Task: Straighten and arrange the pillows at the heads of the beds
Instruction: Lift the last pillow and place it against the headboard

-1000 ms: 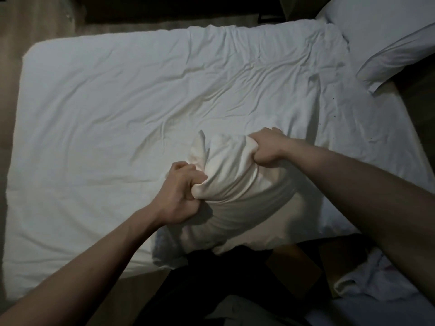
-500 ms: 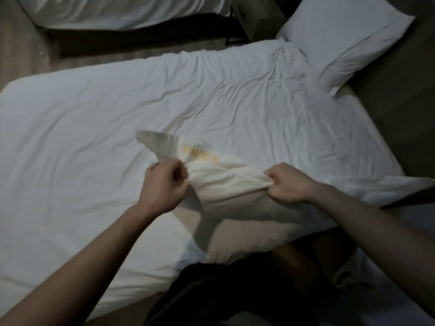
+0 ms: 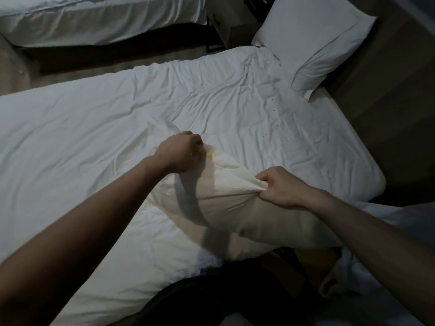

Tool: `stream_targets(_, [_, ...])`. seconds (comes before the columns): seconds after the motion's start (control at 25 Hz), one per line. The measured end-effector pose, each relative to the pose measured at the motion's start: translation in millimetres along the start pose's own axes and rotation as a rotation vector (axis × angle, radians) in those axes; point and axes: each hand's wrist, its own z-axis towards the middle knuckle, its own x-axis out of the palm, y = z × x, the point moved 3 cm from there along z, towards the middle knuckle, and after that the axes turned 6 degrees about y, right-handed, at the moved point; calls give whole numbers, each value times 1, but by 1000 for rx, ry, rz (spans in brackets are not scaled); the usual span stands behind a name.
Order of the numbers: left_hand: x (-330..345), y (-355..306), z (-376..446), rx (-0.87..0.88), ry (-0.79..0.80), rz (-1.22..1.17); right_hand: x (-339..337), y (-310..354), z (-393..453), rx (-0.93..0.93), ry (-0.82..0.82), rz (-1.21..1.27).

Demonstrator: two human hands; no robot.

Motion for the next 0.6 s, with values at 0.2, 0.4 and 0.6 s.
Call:
stream_targets(0.2, [22,-15,39,-99,-6,-383,-20,-66,0,8,5,50])
stream_targets(0.4, [52,-8,45,-265,-102,-602,-24,-124,-7,78,25,27])
stream_targets(0.6, [48,-1,51,-251,-97,-526,-19,-151,-22,152,-39,-54])
